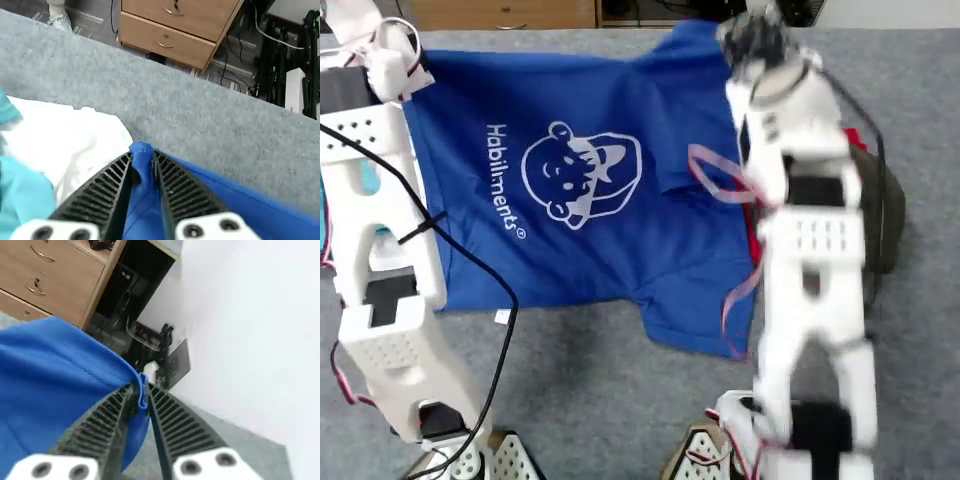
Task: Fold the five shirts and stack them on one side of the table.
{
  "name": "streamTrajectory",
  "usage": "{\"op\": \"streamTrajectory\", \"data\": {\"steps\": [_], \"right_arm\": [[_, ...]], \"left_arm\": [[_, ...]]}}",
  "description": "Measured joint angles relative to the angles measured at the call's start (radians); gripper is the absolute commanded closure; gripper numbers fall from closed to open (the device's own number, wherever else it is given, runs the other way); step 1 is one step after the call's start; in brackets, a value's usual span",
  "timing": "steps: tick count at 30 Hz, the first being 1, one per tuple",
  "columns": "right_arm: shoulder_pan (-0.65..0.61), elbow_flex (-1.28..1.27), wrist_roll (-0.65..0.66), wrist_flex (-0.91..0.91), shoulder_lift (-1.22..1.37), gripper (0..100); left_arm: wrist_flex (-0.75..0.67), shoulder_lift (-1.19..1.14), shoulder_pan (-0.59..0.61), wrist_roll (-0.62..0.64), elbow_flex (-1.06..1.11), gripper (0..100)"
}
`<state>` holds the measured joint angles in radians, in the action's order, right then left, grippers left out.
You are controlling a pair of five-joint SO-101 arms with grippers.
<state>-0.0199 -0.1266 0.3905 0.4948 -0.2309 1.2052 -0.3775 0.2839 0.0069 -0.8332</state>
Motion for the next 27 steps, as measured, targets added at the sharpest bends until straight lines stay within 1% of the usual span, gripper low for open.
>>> {"op": "streamTrajectory", "data": {"steps": [4, 8, 12, 16, 18, 20, 23, 27], "right_arm": [[-0.002, 0.425, -0.077, 0.207, 0.279, 99.8], [-0.012, 0.873, -0.1, 0.463, 0.493, 99.8], [-0.054, 1.31, -0.101, 0.689, 0.629, 99.8], [-0.095, 1.662, -0.101, 0.832, 0.68, 99.8], [-0.112, 1.72, -0.101, 0.862, 0.663, 99.8], [-0.115, 1.729, -0.107, 0.868, 0.64, 99.8], [-0.11, 1.729, -0.147, 0.868, 0.589, 99.8], [-0.114, 1.729, -0.207, 0.824, 0.482, 99.8]], "left_arm": [[0.012, -0.017, 0.0, 0.002, -0.009, 98], [0.12, -0.005, 0.0, 0.002, -0.095, 98], [0.25, 0.064, 0.003, 0.002, -0.238, 98], [0.344, 0.15, 0.011, 0.002, -0.414, 98], [0.381, 0.192, 0.012, 0.002, -0.508, 98], [0.405, 0.229, 0.012, -0.025, -0.603, 98], [0.417, 0.276, 0.012, -0.055, -0.74, 98], [0.417, 0.344, 0.014, -0.081, -0.815, 98]]}}
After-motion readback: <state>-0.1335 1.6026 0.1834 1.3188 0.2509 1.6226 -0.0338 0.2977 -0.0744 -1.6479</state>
